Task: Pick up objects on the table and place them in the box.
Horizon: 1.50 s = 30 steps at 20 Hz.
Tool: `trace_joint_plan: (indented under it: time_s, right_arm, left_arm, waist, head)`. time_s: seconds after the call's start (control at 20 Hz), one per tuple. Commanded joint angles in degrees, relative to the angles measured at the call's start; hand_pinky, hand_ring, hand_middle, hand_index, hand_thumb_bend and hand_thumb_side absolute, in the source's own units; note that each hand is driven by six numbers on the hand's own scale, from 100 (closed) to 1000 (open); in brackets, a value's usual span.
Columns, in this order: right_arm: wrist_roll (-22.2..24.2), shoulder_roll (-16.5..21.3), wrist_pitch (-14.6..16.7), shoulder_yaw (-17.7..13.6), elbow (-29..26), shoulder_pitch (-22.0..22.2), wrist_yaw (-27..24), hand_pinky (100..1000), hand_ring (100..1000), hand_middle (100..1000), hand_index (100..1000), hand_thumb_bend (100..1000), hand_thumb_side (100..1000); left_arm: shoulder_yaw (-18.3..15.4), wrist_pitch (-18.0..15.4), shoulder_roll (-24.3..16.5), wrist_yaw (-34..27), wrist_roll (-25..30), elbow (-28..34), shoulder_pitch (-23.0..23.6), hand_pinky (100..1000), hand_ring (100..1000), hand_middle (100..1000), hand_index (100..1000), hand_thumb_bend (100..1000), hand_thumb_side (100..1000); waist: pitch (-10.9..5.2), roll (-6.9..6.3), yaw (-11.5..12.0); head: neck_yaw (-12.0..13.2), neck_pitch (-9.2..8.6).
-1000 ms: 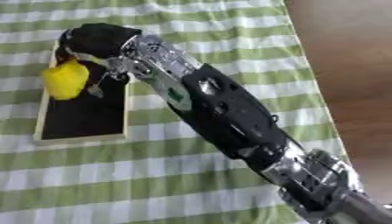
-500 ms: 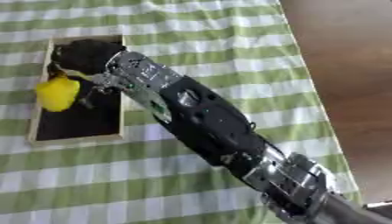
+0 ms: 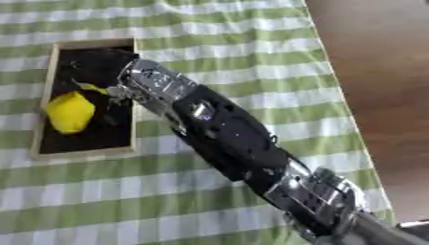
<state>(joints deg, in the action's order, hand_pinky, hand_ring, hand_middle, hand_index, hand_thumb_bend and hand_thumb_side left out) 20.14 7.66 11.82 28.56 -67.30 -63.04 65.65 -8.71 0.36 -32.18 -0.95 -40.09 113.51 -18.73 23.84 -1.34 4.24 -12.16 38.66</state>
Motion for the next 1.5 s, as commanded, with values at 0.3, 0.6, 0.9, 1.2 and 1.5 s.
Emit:
trace_joint_plan:
  time_s: [0.3, 0.6, 0.9, 1.2, 1.5]
  right_arm:
    - [-0.06, 9.07, -6.06, -4.57, -11.43, -3.61, -9.75, 932, 944, 885, 929, 204, 100]
    - [4.07, 17.66, -9.79, -6.61, -17.52, -3.39, -19.53, 931, 938, 880, 927, 152, 100]
    - [1.6, 25.12, -14.84, -10.37, -26.52, -1.59, -29.14, 926, 920, 861, 924, 100, 100]
    - [-8.95, 34.09, -19.77, -13.92, -34.08, 3.44, -40.59, 922, 905, 843, 899, 100, 378]
    - [-17.05, 41.89, -21.69, -17.64, -38.99, 11.24, -49.57, 932, 900, 836, 890, 100, 550]
  left_arm:
    - [-0.97, 0.18, -1.16, 0.12, -0.48, 1.08, 0.72, 886, 843, 793, 954, 503, 741]
    - [-1.14, 0.21, -1.34, 0.29, -0.71, 1.08, 1.21, 887, 842, 794, 953, 502, 743]
    - [-1.17, 0.22, -1.46, 0.46, -0.7, 1.08, 1.34, 887, 842, 794, 953, 504, 742]
    - [-1.18, 0.24, -1.93, 0.87, -0.59, 1.08, 1.47, 888, 845, 794, 953, 505, 743]
    - [-1.21, 0.38, -2.2, 1.25, -0.59, 1.08, 1.7, 889, 850, 794, 953, 506, 743]
  waist:
    - [-2.25, -0.14, -0.86]
    - [-2.16, -0.4, -1.69]
    - [-1.82, -0.87, -2.12]
    - [-1.77, -1.08, -2.74]
    - [-1.87, -1.31, -3.13]
  head:
    - [1.58, 0.34]
    - [3.89, 0.7]
    - [7.32, 0.83]
    - [8.4, 0.85]
    - [8.79, 0.95]
